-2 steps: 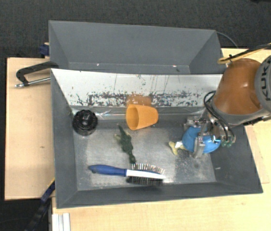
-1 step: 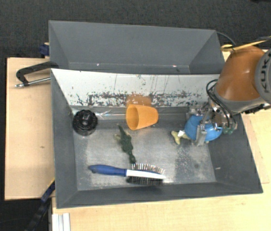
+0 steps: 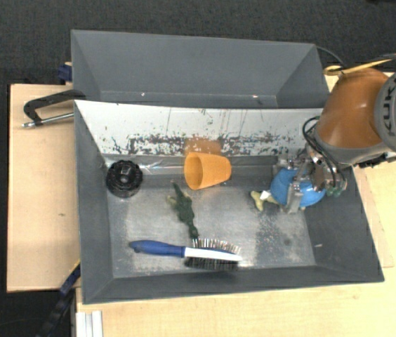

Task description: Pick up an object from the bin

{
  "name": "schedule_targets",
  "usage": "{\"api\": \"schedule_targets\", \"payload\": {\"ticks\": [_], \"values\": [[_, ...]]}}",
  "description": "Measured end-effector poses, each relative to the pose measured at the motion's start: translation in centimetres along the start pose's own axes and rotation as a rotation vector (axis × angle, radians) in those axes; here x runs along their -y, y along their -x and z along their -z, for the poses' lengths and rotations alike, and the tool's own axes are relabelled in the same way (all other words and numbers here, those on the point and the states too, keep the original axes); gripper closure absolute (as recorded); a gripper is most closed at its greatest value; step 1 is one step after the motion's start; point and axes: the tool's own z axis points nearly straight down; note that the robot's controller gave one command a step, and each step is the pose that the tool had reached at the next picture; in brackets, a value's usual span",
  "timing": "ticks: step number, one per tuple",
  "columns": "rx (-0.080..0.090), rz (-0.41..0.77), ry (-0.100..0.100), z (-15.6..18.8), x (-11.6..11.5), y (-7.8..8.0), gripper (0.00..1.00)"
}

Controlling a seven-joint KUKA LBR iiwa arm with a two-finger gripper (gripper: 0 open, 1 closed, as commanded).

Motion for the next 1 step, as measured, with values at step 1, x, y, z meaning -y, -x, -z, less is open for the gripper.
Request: {"api": "schedule_targets", "payload": {"ticks": [1], "values": [[0.000,-0.182,-0.004,-0.08,-0.61,0.10,1.00]]}}
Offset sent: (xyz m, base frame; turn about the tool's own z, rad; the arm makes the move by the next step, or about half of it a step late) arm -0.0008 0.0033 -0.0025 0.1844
